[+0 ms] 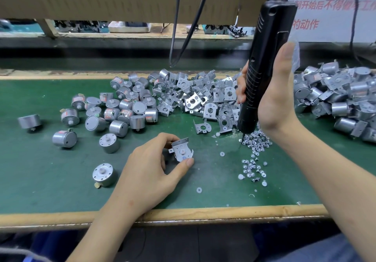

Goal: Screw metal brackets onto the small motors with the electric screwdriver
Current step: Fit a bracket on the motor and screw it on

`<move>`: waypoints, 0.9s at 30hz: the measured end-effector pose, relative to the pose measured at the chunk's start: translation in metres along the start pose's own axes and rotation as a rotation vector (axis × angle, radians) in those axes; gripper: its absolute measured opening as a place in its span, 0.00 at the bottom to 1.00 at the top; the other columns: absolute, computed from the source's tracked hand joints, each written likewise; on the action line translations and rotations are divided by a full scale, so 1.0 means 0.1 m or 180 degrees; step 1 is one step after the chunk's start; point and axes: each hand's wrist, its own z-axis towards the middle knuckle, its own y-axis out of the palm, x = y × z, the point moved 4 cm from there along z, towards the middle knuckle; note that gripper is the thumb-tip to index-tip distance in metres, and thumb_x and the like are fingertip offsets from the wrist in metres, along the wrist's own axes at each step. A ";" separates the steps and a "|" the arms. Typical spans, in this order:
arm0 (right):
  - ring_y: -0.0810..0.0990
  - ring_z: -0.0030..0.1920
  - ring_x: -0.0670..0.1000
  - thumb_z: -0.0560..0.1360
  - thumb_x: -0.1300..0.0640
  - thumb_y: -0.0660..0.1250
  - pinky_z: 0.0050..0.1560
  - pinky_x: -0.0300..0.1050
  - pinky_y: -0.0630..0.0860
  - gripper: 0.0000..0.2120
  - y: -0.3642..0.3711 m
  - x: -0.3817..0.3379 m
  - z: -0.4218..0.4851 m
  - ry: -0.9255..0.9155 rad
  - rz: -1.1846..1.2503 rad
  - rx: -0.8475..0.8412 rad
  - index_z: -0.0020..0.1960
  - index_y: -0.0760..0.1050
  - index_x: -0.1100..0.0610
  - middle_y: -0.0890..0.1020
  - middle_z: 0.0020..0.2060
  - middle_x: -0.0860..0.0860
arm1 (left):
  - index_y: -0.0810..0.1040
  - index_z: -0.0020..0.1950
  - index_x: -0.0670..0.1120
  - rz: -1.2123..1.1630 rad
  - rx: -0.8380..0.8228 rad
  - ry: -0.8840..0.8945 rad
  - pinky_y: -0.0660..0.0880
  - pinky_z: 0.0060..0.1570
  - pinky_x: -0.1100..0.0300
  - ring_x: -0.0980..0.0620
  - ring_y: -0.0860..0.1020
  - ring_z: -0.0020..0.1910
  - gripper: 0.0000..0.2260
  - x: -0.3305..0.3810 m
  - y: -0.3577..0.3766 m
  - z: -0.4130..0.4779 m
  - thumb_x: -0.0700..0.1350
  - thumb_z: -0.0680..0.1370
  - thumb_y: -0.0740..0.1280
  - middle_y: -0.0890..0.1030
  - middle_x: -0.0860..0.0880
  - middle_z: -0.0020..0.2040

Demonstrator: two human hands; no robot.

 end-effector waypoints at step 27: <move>0.71 0.28 0.55 0.71 0.21 0.53 0.32 0.46 0.70 0.35 0.11 -0.07 -0.04 0.0094 0.0147 -0.0037 0.37 0.73 0.53 0.73 0.29 0.54 | 0.74 0.54 0.57 0.0095 -0.0070 0.0023 0.63 0.34 0.69 0.58 0.75 0.37 0.16 -0.02 0.01 0.00 0.56 0.71 0.75 0.72 0.77 0.43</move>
